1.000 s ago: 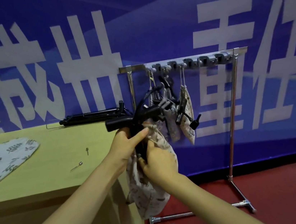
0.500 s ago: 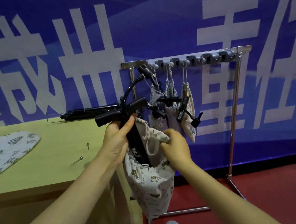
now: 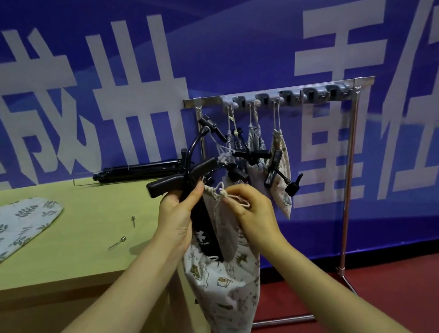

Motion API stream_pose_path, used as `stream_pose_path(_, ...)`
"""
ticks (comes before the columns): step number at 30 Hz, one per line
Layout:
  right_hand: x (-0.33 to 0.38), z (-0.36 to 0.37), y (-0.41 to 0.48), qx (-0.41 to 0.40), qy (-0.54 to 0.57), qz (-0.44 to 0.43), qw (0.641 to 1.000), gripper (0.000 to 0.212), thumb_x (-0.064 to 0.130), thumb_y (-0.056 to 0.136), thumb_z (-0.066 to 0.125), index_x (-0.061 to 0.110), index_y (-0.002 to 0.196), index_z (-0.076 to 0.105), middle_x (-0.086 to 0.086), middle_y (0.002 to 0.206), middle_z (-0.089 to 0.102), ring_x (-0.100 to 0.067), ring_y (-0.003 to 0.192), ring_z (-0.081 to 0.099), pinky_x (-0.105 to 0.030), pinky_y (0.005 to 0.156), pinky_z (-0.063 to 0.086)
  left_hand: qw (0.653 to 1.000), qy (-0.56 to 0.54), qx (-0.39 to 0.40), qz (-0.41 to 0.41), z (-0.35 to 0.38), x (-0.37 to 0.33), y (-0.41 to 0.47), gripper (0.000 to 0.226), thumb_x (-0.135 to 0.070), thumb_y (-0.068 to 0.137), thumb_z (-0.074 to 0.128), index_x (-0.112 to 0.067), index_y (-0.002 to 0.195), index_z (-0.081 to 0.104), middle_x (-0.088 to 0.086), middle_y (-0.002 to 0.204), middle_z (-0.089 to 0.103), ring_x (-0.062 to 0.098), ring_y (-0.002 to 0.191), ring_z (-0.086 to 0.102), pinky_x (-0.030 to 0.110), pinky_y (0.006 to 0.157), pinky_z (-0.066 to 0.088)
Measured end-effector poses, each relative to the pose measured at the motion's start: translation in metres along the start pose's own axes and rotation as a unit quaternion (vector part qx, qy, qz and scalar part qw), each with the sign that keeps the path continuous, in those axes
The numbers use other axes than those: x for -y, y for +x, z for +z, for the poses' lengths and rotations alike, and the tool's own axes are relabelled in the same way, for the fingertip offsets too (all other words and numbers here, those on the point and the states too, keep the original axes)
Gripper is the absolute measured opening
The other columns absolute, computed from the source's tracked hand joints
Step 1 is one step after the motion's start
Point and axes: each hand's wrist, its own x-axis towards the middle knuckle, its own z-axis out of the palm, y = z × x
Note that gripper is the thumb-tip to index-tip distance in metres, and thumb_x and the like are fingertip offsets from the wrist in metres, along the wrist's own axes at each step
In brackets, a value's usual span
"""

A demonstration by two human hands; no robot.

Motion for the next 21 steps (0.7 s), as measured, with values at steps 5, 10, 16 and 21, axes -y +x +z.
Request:
stream_pose_path(5,0.005,-0.001,-0.001,-0.012,0.051,0.004,0.999,0.012,0.013,0.089,0.064,0.021,0.094,0.071,0.007,0.092,0.072,-0.005,0.092,0.066,-0.024,0.085,0.053,1.000,-0.019,0.001,-0.017,0.003,0.005,-0.001,0.013,-0.007,0.083,0.064,-0.006,0.096,0.065,0.009,0.091,0.069,0.024,0.093,0.065,0.036,0.090,0.050)
stream_pose_path(10,0.008,-0.007,0.001,-0.052,0.065,0.025,0.996,0.013,0.019,0.092,0.059,0.021,0.087,0.072,0.005,0.086,0.071,-0.009,0.085,0.066,-0.028,0.080,0.053,0.999,-0.010,-0.024,-0.031,0.006,0.008,-0.004,0.008,-0.007,0.083,0.065,-0.009,0.091,0.065,0.006,0.089,0.069,0.019,0.088,0.066,0.032,0.088,0.050)
stream_pose_path(16,0.017,-0.004,0.009,-0.082,0.121,0.074,0.986,0.017,0.019,0.094,0.056,0.013,0.093,0.072,-0.003,0.092,0.072,-0.014,0.089,0.066,-0.030,0.082,0.053,0.998,0.010,-0.039,-0.043,0.006,0.014,-0.011,0.019,-0.006,0.080,0.069,-0.005,0.099,0.065,0.009,0.094,0.070,0.022,0.092,0.067,0.029,0.083,0.051)
stream_pose_path(21,0.026,-0.003,0.018,-0.095,0.201,0.108,0.969,0.020,0.011,0.094,0.054,0.004,0.094,0.072,-0.001,0.081,0.071,-0.009,0.080,0.066,-0.027,0.078,0.053,0.979,0.188,-0.060,-0.042,-0.004,0.025,-0.013,0.027,-0.031,0.073,0.077,-0.020,0.096,0.067,0.001,0.099,0.070,0.021,0.098,0.064,0.037,0.091,0.050)
